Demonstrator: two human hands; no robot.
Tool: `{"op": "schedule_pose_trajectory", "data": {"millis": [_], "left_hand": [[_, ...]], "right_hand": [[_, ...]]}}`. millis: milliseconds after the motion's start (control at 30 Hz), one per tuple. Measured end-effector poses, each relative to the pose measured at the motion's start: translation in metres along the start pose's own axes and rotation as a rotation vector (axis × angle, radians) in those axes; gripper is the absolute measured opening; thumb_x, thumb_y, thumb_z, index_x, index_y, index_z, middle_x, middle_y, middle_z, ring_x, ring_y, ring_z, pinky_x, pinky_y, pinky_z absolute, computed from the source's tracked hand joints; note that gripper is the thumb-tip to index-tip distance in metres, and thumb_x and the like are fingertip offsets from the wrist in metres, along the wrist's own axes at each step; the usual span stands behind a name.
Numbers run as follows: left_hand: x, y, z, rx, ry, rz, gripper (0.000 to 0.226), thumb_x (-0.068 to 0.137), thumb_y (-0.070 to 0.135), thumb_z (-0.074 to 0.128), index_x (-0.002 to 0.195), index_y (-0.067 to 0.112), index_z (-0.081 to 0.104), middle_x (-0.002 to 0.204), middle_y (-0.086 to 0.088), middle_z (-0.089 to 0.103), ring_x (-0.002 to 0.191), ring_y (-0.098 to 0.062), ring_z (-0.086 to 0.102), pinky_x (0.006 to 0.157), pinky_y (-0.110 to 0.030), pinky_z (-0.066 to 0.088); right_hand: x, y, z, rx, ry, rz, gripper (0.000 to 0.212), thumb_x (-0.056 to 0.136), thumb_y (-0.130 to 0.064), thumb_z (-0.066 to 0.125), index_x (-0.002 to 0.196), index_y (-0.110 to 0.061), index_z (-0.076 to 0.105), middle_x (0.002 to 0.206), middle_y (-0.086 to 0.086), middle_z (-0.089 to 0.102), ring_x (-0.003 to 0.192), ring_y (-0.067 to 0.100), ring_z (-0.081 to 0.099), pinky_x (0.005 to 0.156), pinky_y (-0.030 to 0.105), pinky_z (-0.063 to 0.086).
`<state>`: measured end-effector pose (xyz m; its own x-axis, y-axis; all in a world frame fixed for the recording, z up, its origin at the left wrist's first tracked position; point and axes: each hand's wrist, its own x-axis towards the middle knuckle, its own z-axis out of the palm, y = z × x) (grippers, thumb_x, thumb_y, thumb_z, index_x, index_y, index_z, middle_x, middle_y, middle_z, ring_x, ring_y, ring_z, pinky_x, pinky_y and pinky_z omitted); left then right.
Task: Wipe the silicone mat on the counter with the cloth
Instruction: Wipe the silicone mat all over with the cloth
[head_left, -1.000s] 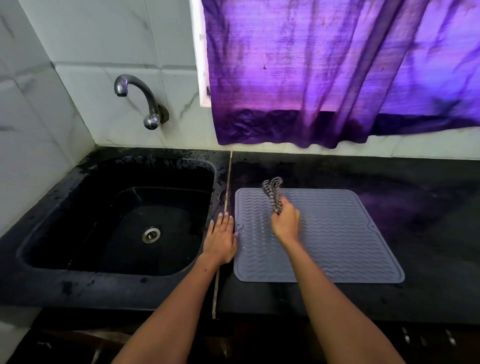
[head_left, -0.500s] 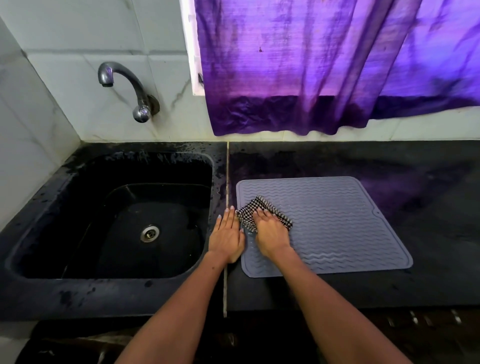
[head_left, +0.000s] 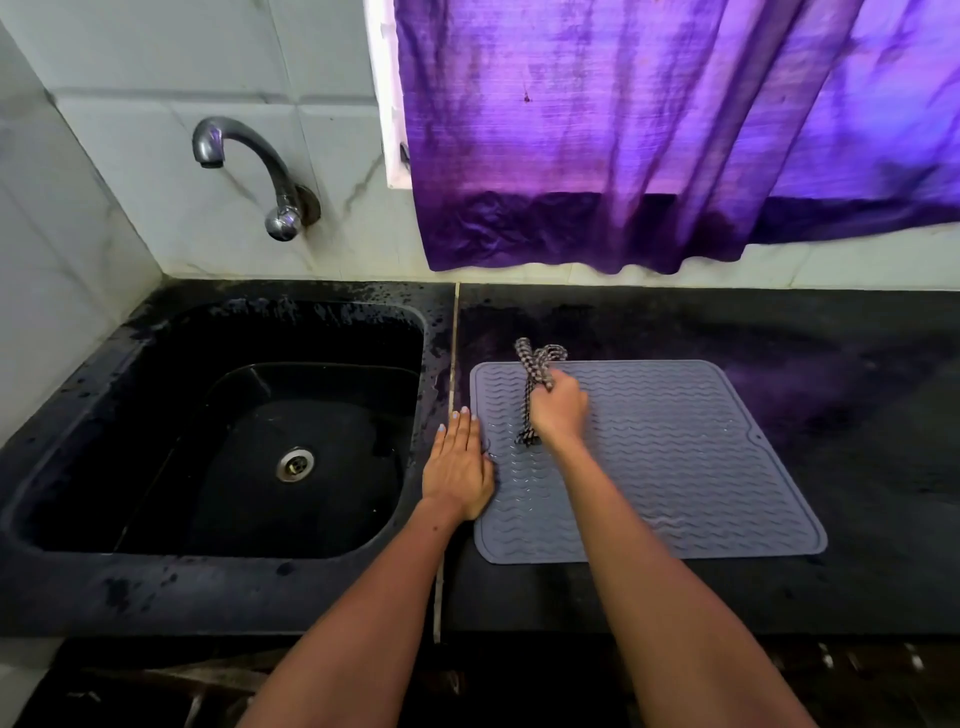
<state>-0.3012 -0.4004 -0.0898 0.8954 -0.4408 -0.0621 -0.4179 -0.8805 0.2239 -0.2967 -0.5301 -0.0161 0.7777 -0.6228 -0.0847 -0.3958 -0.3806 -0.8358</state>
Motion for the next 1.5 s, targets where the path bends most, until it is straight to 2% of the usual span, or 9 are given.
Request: {"op": "schedule_pose_trajectory", "data": {"millis": [200,400,533,667,767,933,1167,1300,1500], "left_hand": [[-0.002,0.000,0.005,-0.009,0.046,-0.042,0.062,0.098,0.027,0.026,0.149,0.000,0.004,0.159,-0.014,0.001,0.148,-0.021,-0.005,0.121,-0.035,-0.007],[-0.003,-0.001,0.007,-0.011,0.059,-0.045,0.061,0.098,0.028,0.026,0.149,0.001,0.005,0.160,-0.014,0.001,0.148,-0.021,-0.004,0.121,-0.034,-0.007],[-0.003,0.000,0.008,-0.010,0.061,-0.039,0.062,0.098,0.029,0.026,0.149,0.002,0.003,0.160,-0.013,0.000,0.148,-0.021,-0.005,0.120,-0.033,-0.009],[-0.004,-0.002,0.010,-0.030,0.086,-0.025,0.064,0.097,0.029,0.025,0.150,0.005,-0.003,0.160,-0.010,-0.005,0.148,-0.020,-0.008,0.119,-0.032,-0.011],[-0.003,-0.004,0.012,-0.034,0.103,-0.020,0.064,0.097,0.030,0.024,0.150,0.006,-0.003,0.160,-0.009,-0.005,0.148,-0.019,-0.007,0.119,-0.032,-0.011],[-0.001,-0.005,0.015,-0.032,0.114,-0.022,0.064,0.097,0.031,0.023,0.150,0.007,-0.003,0.160,-0.008,-0.005,0.148,-0.018,-0.007,0.119,-0.032,-0.010],[0.000,-0.006,0.018,-0.038,0.121,-0.024,0.065,0.097,0.031,0.023,0.150,0.008,-0.005,0.159,-0.008,-0.009,0.148,-0.017,-0.009,0.120,-0.031,-0.009],[0.000,-0.006,0.018,-0.042,0.125,-0.021,0.064,0.097,0.031,0.023,0.150,0.008,-0.003,0.160,-0.007,-0.007,0.148,-0.016,-0.008,0.120,-0.031,-0.008],[0.000,-0.006,0.017,-0.042,0.117,-0.015,0.062,0.097,0.031,0.022,0.151,0.008,-0.002,0.160,-0.008,-0.004,0.148,-0.017,-0.007,0.121,-0.032,-0.008]], "right_hand": [[-0.019,0.031,0.031,-0.770,-0.206,-0.526,0.047,0.089,-0.006,0.051,0.136,-0.009,0.045,0.137,0.013,0.050,0.129,0.028,0.045,0.107,0.037,0.036],[-0.013,0.041,0.036,-0.889,-0.247,-0.601,0.064,0.090,-0.013,0.056,0.146,-0.003,0.026,0.152,0.014,0.031,0.142,0.026,0.025,0.118,0.038,0.020],[-0.013,0.031,0.029,-0.761,-0.253,-0.499,0.043,0.087,-0.012,0.055,0.130,-0.010,0.051,0.131,0.013,0.055,0.123,0.030,0.048,0.102,0.038,0.039],[0.021,0.002,0.014,-0.105,-0.138,0.036,0.031,0.089,-0.011,0.048,0.113,-0.016,0.068,0.110,0.012,0.067,0.106,0.031,0.059,0.084,0.031,0.046],[0.032,-0.013,0.017,0.070,0.095,0.004,0.030,0.091,-0.006,0.050,0.116,-0.015,0.065,0.103,0.010,0.067,0.094,0.025,0.060,0.068,0.026,0.041],[0.042,-0.005,0.045,-0.602,-0.082,-0.498,0.058,0.087,0.004,0.054,0.141,-0.014,0.041,0.146,0.011,0.041,0.135,0.028,0.036,0.114,0.042,0.029],[0.043,0.018,0.060,-0.905,-0.303,-0.474,0.058,0.094,-0.003,0.042,0.148,-0.018,0.025,0.154,0.012,0.024,0.142,0.035,0.019,0.115,0.051,0.016],[0.048,0.008,0.052,-0.830,-0.305,-0.463,0.049,0.089,-0.002,0.049,0.135,-0.019,0.049,0.134,0.013,0.050,0.126,0.033,0.046,0.104,0.044,0.039],[0.071,-0.018,0.024,-0.006,-0.086,0.036,0.045,0.093,0.001,0.043,0.124,-0.026,0.062,0.122,0.010,0.064,0.108,0.027,0.060,0.084,0.027,0.047]]}}
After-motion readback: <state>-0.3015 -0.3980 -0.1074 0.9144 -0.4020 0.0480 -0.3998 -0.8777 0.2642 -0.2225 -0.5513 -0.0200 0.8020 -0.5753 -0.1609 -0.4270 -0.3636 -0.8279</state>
